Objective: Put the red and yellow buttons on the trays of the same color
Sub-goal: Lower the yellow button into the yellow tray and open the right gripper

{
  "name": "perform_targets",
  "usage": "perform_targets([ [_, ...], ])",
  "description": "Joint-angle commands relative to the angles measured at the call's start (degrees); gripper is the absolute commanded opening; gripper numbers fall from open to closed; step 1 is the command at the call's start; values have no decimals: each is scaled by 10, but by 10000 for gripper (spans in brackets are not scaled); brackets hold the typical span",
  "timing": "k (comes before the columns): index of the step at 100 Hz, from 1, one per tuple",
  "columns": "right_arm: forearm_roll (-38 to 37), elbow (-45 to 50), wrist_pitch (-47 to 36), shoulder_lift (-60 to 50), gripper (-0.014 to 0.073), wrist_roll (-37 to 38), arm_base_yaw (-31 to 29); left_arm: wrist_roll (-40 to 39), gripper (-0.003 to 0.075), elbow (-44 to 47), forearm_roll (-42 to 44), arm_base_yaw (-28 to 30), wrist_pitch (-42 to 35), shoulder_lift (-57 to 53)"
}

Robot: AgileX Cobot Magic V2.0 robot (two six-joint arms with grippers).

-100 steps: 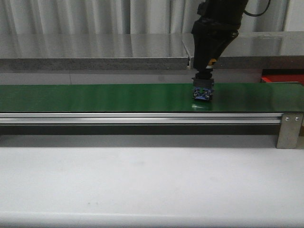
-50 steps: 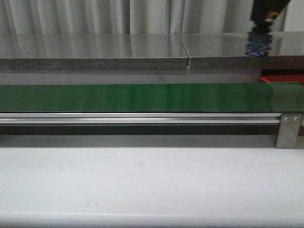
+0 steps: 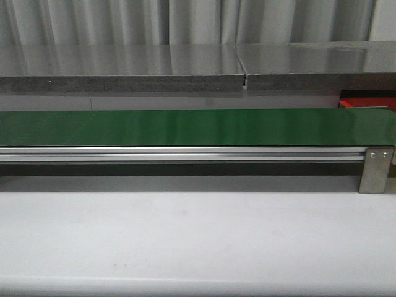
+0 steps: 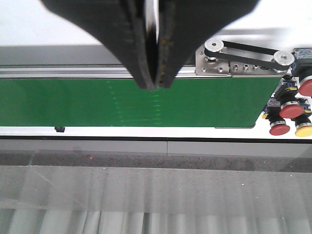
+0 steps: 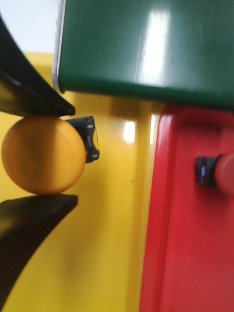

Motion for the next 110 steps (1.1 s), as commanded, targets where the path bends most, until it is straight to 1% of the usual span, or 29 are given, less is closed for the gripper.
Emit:
perform_targets([
  [1,17,31,-82,-30,70,3,-14,-2,-20,-16,-7,-5,-46,5],
  [14,32,69,-148,-26,70,2,-17,-2,-20,-16,-7,-5,-46,5],
  [23,41,72,-163,-15,70,2,-15,-2,-20,-16,-7,-5,-46,5],
  [56,53,72,-161,28,70,2,-14,-2,-20,-16,-7,-5,-46,5],
  [63,55,72,-159,28,82,2,-14,-2,-20,-16,-7,-5,-46,5],
  [68,55,72,-158,27,113,2,-14,-2,-20,-16,-7,-5,-46,5],
  [75,55,72,-153,27,204,2,-14,-2,-20,-16,-7,-5,-46,5],
  [87,55,72,-147,27,437,2,-14,-2,-20,-16,-7,-5,-46,5],
  [94,55,72,-146,25,528,2,-14,-2,-20,-16,-7,-5,-46,5],
  [99,55,72,-146,23,559,2,-14,-2,-20,-16,-7,-5,-46,5],
  [110,62,71,-150,6,566,2,-14,-2,-20,-16,-7,-5,-46,5],
])
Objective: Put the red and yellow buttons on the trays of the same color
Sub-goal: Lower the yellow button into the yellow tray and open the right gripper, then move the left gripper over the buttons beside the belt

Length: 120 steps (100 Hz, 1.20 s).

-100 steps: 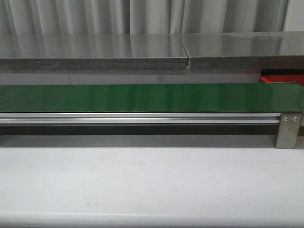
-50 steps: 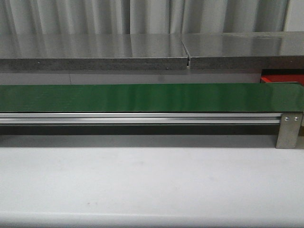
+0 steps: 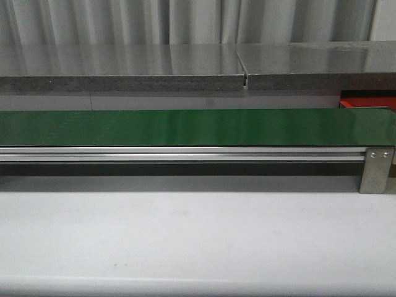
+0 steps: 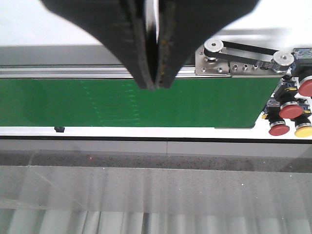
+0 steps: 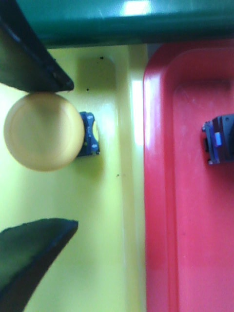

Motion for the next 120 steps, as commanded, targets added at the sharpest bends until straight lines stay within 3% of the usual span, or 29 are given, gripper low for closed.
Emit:
perform_targets([
  [1,17,-13,-12,-47,566,-1,-1,-2,-20,-16,-7,-5,-46,5],
  [34,66,-13,-26,-171,563,-31,13,-2,-20,-16,-7,-5,-46,5],
  [60,63,3,-43,-286,563,-51,122,-2,-20,-16,-7,-5,-46,5],
  [84,52,90,-66,-387,550,-62,206,-2,-20,-16,-7,-5,-46,5],
  [93,51,135,-69,-424,450,-62,215,-2,-20,-16,-7,-5,-46,5],
  [112,53,242,-90,-500,53,-62,215,-2,-20,-16,-7,-5,-46,5],
  [120,60,275,-101,-528,-75,-62,215,-2,-20,-16,-7,-5,-46,5],
])
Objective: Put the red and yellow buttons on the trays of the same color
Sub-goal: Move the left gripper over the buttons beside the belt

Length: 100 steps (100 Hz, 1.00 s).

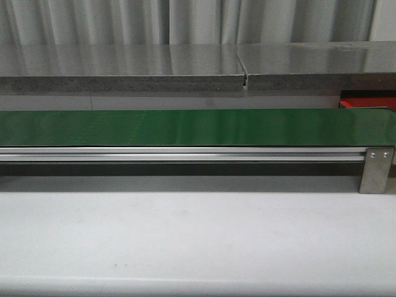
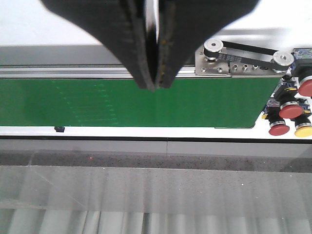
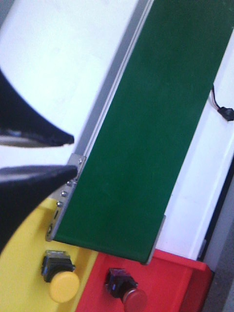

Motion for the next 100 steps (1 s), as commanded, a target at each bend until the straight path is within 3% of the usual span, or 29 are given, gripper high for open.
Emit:
perform_targets([
  [1,12,20,-52,-43,-85,-6,-1,-2,-20,-16,-7,-5,-46,5],
  [4,14,32,-57,-52,-124,-6,-1,-2,-20,-16,-7,-5,-46,5],
  [90,16,50,-63,-80,-118,-6,-1,-2,-18,-10,-9,-5,-28,5],
  [100,16,50,-63,-80,-118,-6,-1,-2,35,-10,-24,-5,-29,5],
])
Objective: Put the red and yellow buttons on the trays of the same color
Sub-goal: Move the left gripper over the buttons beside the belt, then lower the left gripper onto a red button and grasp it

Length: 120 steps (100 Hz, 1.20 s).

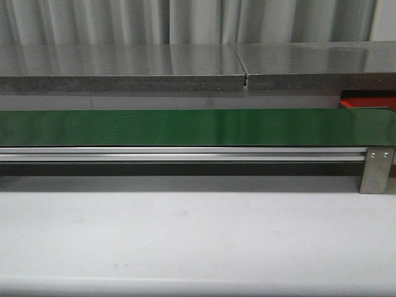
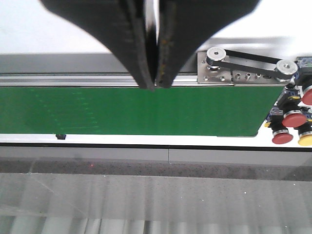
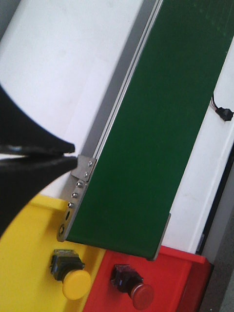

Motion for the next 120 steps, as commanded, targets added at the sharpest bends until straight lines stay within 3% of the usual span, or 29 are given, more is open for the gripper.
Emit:
perform_targets([
  [1,12,-13,-39,-6,-118,-4,-1,-2,50,-15,-19,-5,-40,5],
  [12,12,-13,-39,-6,-118,-4,-1,-2,220,-15,-21,-5,-40,5],
  [24,12,-13,-39,-6,-118,-4,-1,-2,487,-15,-36,-5,-46,5],
  [34,12,-13,-39,-6,-118,-4,-1,-2,595,-15,-50,-5,-63,5],
  [60,12,-13,-39,-6,-118,-4,-1,-24,599,-40,-50,7,-103,51],
  [81,12,-13,-39,-6,-118,-4,-1,-63,599,-135,-50,88,-96,203],
  [105,12,-13,-39,-6,-118,-4,-1,-61,599,-325,-47,223,51,408],
  [120,12,-13,-39,-6,-118,-4,-1,-60,599,-429,-6,266,134,541],
])
